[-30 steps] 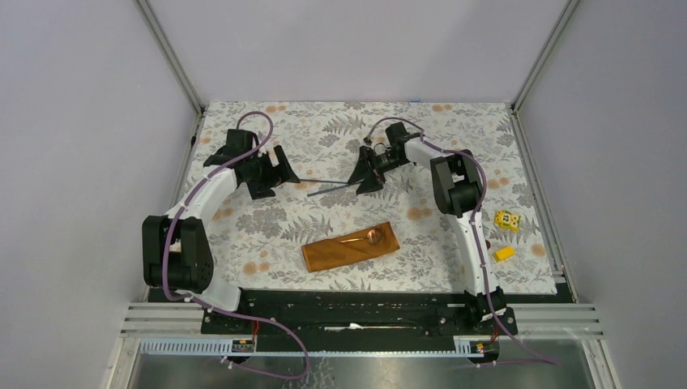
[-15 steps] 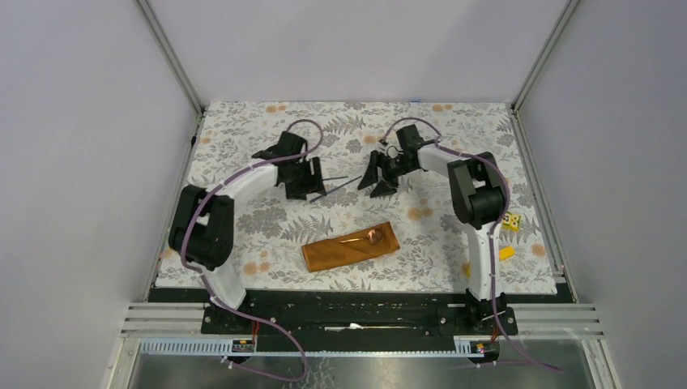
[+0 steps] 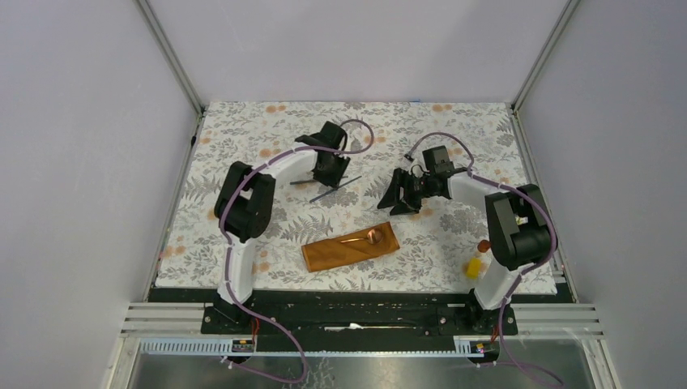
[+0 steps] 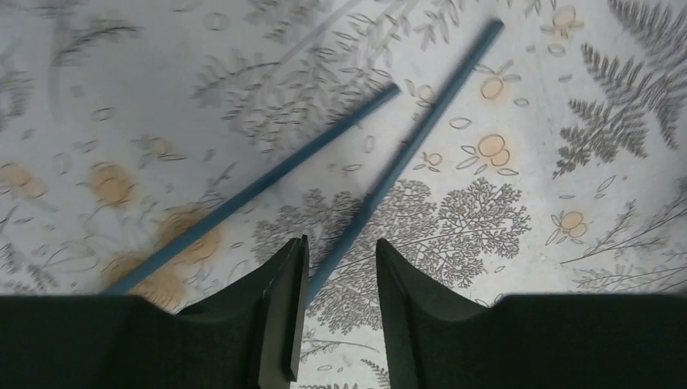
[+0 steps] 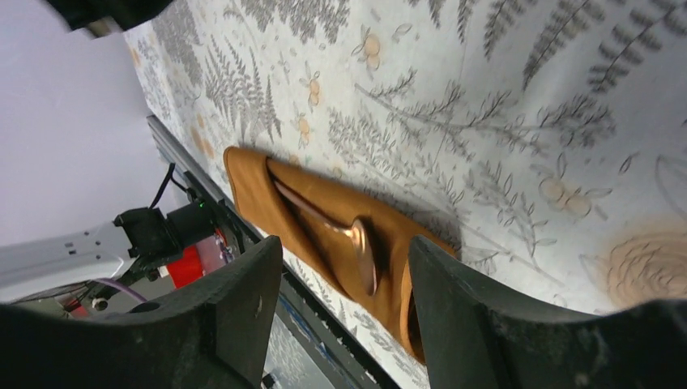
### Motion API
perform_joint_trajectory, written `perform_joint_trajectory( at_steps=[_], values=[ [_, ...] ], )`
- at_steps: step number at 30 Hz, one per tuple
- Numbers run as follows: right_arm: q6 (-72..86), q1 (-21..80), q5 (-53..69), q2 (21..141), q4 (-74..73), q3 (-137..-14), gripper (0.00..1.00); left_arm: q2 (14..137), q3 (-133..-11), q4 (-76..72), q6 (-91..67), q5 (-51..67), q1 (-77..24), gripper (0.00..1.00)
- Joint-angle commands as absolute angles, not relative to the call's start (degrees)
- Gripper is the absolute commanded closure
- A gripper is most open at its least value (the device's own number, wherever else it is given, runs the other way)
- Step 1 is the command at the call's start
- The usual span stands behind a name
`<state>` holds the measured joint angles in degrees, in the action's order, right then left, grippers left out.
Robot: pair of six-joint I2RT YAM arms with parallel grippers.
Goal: Fold the napkin into a case and place the utensils inside
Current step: Pick up the chopsticks from the center of the board.
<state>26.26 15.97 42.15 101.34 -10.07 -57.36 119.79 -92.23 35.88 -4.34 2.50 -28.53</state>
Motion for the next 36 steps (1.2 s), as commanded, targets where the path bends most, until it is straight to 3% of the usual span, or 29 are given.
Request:
perform_joint_trajectory(
  at_steps=[1,6,13,23,29,36],
  values=[
    [26.38,16.16,44.53,95.09,-7.21,-54.27,0.35,122.46,-95.68,37.50,1.92,0.66,-30.89,0.60],
    [25.17,16.17,45.18,92.47,-7.07,-51.51,0.36,125.75,-96.85,38.58,2.73,0.18,-31.52,0.63],
    [23.82,16.15,46.70,90.53,-8.53,-50.60,0.39,128.22,-95.51,41.47,8.74,-6.72,-31.46,0.94],
    [24.68,16.16,48.79,87.95,-7.66,-47.43,0.43,118.09,-81.76,37.77,26.53,-3.26,-31.10,0.99],
    [24.63,16.17,49.13,87.98,-6.67,-46.22,0.43,118.26,-84.88,38.54,22.80,4.04,-29.32,1.00],
    [24.90,16.15,49.47,88.43,-5.54,-45.67,0.44,108.78,-80.23,32.47,19.11,8.44,-29.62,1.00]
  ],
)
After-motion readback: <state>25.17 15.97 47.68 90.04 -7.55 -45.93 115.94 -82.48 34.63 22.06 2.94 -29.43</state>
